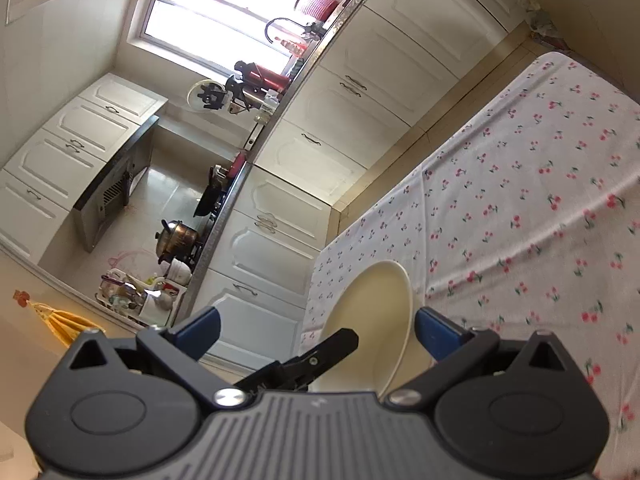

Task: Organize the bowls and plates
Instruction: 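Lift the cream bowls with the left gripper, then carry the cream bowls with the left gripper toward the plate stack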

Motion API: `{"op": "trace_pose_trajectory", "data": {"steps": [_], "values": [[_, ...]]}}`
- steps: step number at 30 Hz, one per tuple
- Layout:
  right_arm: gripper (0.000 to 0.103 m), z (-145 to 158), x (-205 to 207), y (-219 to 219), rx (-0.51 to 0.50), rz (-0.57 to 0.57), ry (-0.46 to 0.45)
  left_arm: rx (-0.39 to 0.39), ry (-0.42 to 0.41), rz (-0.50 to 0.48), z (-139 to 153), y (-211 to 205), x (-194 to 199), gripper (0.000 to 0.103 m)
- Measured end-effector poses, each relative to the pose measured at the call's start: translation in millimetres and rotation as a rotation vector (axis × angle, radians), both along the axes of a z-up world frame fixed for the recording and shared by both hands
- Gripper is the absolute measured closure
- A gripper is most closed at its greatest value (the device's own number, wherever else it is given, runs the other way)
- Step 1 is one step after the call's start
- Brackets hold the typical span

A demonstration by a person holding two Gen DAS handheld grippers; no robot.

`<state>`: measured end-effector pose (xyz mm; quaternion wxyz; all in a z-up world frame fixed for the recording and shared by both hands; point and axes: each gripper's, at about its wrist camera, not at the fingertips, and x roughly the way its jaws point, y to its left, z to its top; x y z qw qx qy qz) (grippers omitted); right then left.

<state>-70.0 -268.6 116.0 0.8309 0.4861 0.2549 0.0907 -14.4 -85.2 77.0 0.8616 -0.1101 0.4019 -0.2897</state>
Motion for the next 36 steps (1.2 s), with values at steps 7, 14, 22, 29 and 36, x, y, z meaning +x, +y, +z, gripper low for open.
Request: {"op": "trace_pose_trajectory", "data": {"steps": [7,14,22,29,36], "values": [[0.0,-1.2,-33.7,2.5,0.032,-0.016,-0.019,-0.02,-0.006,-0.035,-1.7,9.0,-24.2,0.065],[0.0,1.0,-64.9,4.2,0.035,-0.034,-0.051,-0.011,-0.027,-0.059,-0.2,11.8,-53.2,0.063],[0.0,3.9,-105.9,4.4,0.015,-0.065,-0.08,-0.016,-0.041,-0.096,2.7,11.1,-86.6,0.062],[0.0,9.7,-144.5,3.7,-0.032,-0.104,-0.111,-0.016,-0.048,-0.142,2.6,-4.3,-105.4,0.06],[0.0,2.5,-168.8,-2.0,-0.011,-0.137,-0.137,-0.007,-0.027,-0.17,-6.2,-11.9,-120.8,0.06]]}}
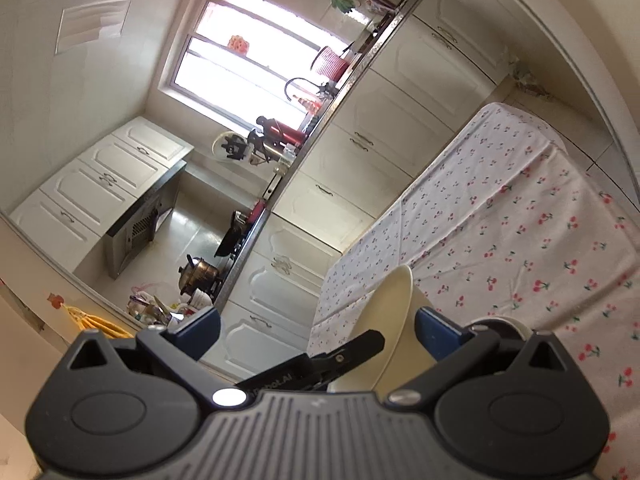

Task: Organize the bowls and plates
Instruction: 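Carry the cream bowls with the left gripper toward the plate stack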

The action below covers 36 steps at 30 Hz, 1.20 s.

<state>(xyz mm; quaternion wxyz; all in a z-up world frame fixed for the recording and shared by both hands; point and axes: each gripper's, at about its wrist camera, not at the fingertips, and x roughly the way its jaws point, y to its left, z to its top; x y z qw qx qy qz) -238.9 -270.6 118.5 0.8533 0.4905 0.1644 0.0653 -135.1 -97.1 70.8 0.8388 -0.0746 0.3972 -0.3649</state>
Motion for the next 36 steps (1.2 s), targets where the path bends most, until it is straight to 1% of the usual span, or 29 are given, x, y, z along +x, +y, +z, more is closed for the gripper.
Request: {"op": "trace_pose_trajectory", "data": {"steps": [11,15,21,36], "values": [[0.0,-13.4,-20.1,-6.0,0.035,-0.034,-0.019,0.026,0.016,-0.023,-12.0,-8.4,-10.7,0.06],[0.0,-17.5,-22.6,-7.2,0.049,-0.037,-0.018,0.036,0.009,-0.025,-14.3,-9.8,-12.2,0.06],[0.0,-20.9,-23.1,-6.2,0.042,-0.037,-0.007,0.05,0.012,-0.025,-17.9,-16.6,-11.0,0.06],[0.0,-25.3,-25.9,-4.8,0.054,-0.036,0.014,0.062,0.037,-0.023,-30.7,-22.3,-7.2,0.06]]}}
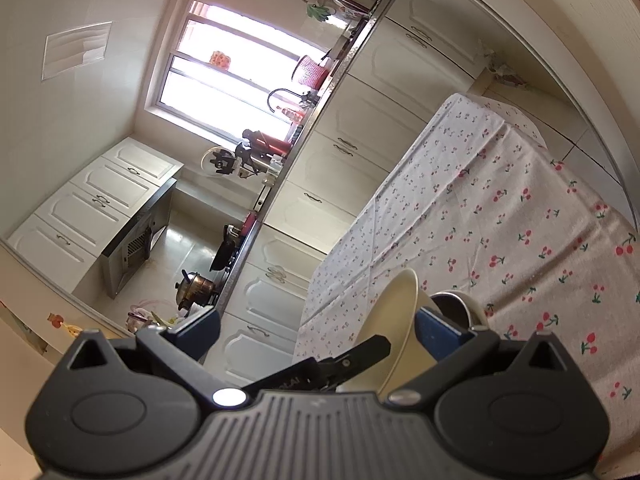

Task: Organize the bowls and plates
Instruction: 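Carry the cream bowls with the left gripper toward the plate stack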

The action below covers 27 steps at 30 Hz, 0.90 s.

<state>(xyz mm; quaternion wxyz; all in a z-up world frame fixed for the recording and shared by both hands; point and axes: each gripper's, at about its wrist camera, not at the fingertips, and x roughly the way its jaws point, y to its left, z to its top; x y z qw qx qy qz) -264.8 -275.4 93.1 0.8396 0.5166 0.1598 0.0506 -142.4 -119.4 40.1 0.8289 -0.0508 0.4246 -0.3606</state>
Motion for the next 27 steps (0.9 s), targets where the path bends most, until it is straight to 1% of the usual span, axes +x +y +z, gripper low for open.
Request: {"op": "trace_pose_trajectory", "data": {"steps": [11,16,23,27], "values": [[0.0,-3.9,0.4,-0.3,0.012,-0.001,0.014,0.0,-0.005,-0.004,-6.6,-1.1,-0.1,0.06],[0.0,-4.0,-1.8,-1.7,0.01,-0.009,0.015,-0.004,-0.004,-0.004,-7.4,-0.9,0.7,0.056],[0.0,-9.6,-4.5,-3.9,0.019,-0.01,0.037,-0.011,0.024,0.011,-12.2,4.8,4.7,0.053],[0.0,-11.6,-9.8,-6.1,0.007,-0.033,0.055,-0.017,0.04,0.024,-14.4,12.4,8.1,0.053]]}}
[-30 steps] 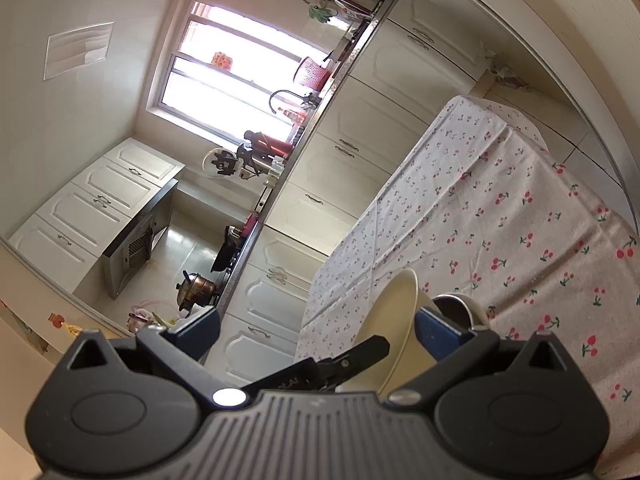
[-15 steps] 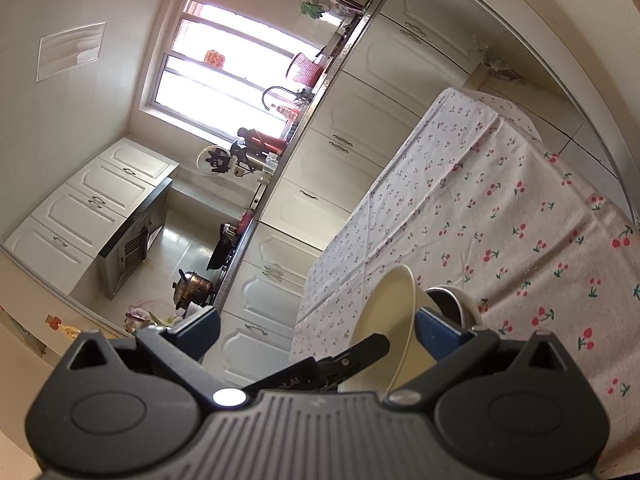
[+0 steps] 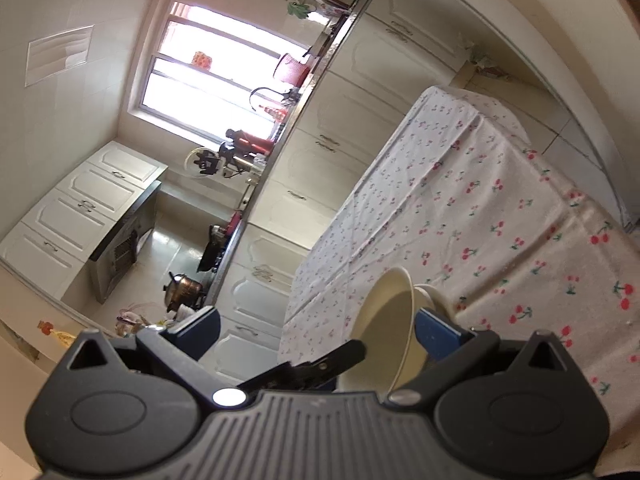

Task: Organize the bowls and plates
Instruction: 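Carry the cream bowls with the left gripper toward the plate stack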

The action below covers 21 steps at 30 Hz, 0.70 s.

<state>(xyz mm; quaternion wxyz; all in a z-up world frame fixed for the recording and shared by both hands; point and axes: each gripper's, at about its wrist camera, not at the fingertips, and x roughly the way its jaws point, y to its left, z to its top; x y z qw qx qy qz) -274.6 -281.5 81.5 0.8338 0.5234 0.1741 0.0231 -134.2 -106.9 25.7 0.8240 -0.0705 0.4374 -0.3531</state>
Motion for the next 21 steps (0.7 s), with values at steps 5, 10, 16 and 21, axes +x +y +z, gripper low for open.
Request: {"op": "trace_pose_trajectory", "data": {"steps": [5,10,16,21], "values": [[0.0,0.6,-6.4,-5.4,-0.019,-0.039,0.004,-0.011,-0.011,0.02,0.6,9.4,2.3,0.048],[0.0,-4.7,-4.0,-5.1,-0.043,-0.057,0.042,-0.02,0.006,0.033,-1.9,15.3,6.8,0.045],[0.0,-18.0,-0.6,-2.2,-0.032,-0.052,0.062,-0.015,0.012,0.031,-10.1,11.9,3.1,0.047],[0.001,-29.7,0.0,-1.0,0.002,-0.044,0.074,-0.008,-0.011,0.008,-14.7,2.4,-2.8,0.055]]}}
